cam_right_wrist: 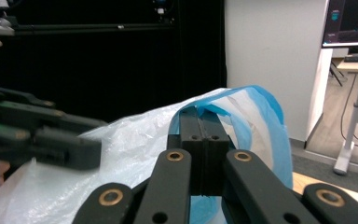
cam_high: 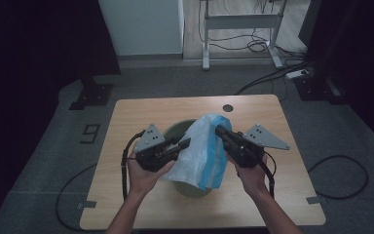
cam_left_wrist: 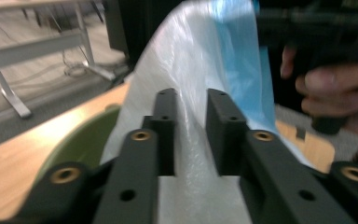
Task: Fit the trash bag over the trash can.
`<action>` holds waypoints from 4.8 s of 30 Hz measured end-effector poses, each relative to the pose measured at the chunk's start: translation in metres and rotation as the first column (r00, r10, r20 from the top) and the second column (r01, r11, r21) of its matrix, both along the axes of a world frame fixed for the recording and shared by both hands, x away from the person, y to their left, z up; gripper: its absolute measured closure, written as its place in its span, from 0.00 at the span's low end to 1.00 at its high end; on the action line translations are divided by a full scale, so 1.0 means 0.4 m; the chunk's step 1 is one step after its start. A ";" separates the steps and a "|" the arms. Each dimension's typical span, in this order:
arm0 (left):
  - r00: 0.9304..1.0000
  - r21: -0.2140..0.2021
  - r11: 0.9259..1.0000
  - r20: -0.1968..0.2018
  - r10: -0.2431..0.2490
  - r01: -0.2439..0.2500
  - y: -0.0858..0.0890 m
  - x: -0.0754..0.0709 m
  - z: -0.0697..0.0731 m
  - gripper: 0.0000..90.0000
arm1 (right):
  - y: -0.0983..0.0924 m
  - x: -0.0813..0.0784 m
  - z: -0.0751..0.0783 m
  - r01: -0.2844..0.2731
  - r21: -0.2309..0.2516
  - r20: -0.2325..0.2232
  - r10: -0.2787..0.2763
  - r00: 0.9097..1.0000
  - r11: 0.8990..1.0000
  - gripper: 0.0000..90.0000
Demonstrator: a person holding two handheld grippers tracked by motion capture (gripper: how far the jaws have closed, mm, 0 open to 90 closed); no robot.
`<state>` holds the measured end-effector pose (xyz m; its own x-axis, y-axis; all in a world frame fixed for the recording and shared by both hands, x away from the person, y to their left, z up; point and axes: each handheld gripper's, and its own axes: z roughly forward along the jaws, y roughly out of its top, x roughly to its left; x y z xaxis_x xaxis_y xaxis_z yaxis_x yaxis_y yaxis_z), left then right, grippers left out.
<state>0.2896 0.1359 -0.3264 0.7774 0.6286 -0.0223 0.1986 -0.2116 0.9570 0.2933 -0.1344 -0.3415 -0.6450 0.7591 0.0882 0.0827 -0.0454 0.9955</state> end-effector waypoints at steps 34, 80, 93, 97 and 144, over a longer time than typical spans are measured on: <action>0.981 -0.287 0.942 0.035 0.191 -0.173 0.138 0.110 -0.011 1.00 | -0.125 0.117 -0.003 0.198 -0.108 -0.081 -0.207 0.975 0.974 0.99; 0.992 -0.268 0.958 -0.103 0.074 -0.099 0.279 -0.098 -0.312 1.00 | -0.159 -0.155 -0.265 -0.065 -0.017 -0.240 0.059 0.969 0.998 0.99; 0.981 -0.211 0.970 -0.174 0.084 -0.121 0.231 -0.050 -0.328 0.99 | -0.133 -0.100 -0.306 -0.062 -0.109 -0.303 0.026 0.953 0.992 0.99; 0.983 -0.209 0.972 -0.169 0.072 -0.107 0.229 -0.061 -0.321 0.93 | -0.134 -0.098 -0.310 -0.043 -0.112 -0.299 0.008 0.954 0.993 0.99; 1.000 0.073 0.997 -0.003 0.015 -0.015 0.088 -0.127 -0.172 0.54 | -0.159 -0.093 -0.281 -0.015 -0.070 -0.275 -0.005 0.961 0.997 0.98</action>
